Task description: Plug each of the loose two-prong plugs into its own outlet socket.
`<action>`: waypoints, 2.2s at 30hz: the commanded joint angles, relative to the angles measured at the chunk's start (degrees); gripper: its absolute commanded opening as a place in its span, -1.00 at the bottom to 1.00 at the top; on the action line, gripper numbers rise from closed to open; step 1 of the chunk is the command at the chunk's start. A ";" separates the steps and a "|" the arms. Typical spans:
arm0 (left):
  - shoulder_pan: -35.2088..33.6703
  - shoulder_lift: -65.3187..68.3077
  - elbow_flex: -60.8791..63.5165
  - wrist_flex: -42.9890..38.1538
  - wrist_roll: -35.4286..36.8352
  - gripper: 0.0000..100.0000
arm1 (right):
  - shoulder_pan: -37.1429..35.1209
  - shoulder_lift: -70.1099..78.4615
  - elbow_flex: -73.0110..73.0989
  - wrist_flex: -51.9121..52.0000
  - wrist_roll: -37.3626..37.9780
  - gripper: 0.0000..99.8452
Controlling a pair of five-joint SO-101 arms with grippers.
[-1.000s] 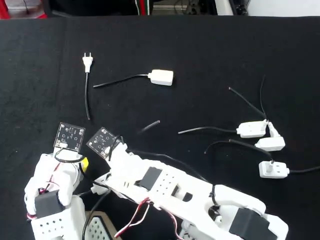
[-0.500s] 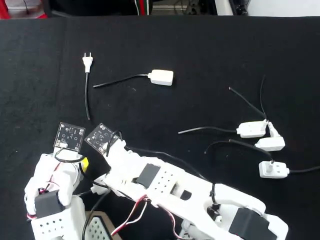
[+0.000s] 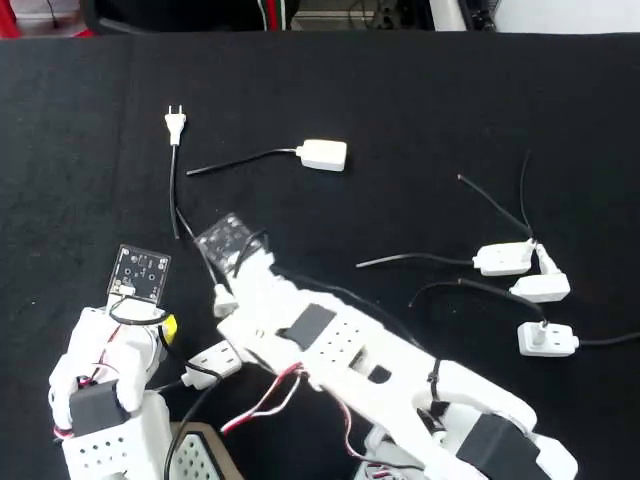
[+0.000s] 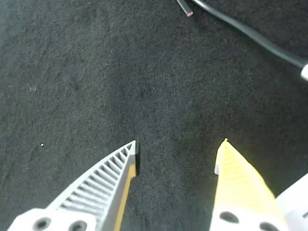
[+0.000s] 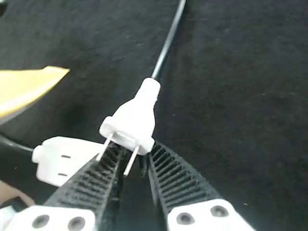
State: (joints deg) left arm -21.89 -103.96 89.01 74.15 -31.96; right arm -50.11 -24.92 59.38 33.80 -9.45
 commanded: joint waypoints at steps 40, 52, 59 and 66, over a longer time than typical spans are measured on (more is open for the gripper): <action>-0.75 -0.44 0.40 0.09 -0.35 -0.47 | 20.48 42.07 -46.37 23.03 43.87 -0.75; -0.75 -0.44 0.40 0.09 -0.35 -0.47 | 16.97 39.34 -47.87 29.80 37.98 -0.74; -0.84 -0.44 0.40 0.09 -0.35 -0.47 | 14.15 37.32 -47.78 32.97 32.53 -0.62; -0.84 -0.44 0.40 0.09 -0.35 -0.47 | 11.52 40.04 -47.78 33.41 30.15 -0.62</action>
State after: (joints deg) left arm -21.89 -103.96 89.63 74.15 -31.96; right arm -37.98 15.16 13.85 67.12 21.32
